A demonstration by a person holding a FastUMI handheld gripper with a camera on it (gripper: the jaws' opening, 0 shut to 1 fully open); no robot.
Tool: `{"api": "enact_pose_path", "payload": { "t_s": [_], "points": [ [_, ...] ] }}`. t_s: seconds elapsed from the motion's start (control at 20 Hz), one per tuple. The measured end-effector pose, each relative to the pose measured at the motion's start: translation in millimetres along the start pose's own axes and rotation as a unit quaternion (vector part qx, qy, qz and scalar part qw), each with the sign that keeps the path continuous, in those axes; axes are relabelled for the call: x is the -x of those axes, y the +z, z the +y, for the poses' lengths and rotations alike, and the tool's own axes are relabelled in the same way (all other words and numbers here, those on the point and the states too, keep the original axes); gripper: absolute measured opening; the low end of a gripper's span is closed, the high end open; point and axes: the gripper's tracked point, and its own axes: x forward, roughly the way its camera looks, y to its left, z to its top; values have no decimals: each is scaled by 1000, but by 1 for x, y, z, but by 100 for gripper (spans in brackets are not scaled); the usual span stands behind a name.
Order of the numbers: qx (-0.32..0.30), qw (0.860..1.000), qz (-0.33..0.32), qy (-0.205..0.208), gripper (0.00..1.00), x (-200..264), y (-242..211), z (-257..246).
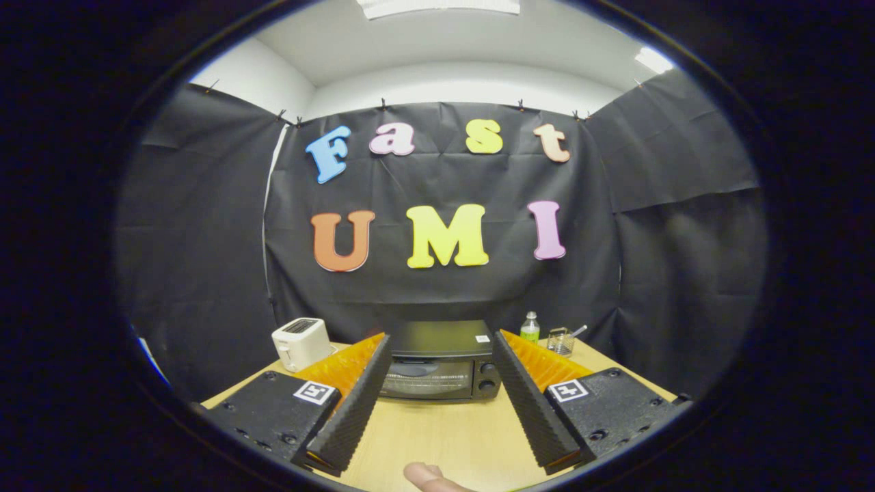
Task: Open the toaster oven, put the food inside, and close the toaster oven door.
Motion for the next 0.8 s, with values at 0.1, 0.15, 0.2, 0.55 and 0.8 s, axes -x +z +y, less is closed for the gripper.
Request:
{"api": "enact_pose_path", "payload": {
  "t_s": [0.1,0.15,0.2,0.55,0.8],
  "points": [
    [-8,1000,-6,-10,98,14,9,-2],
    [-17,1000,-5,-20,98,22,12,-5],
    [-24,999,-10,-23,98,28,16,-4],
    [-9,999,-33,23,100,67,37,30],
    [-17,998,-36,49,99,88,36,56]
  ]
}}
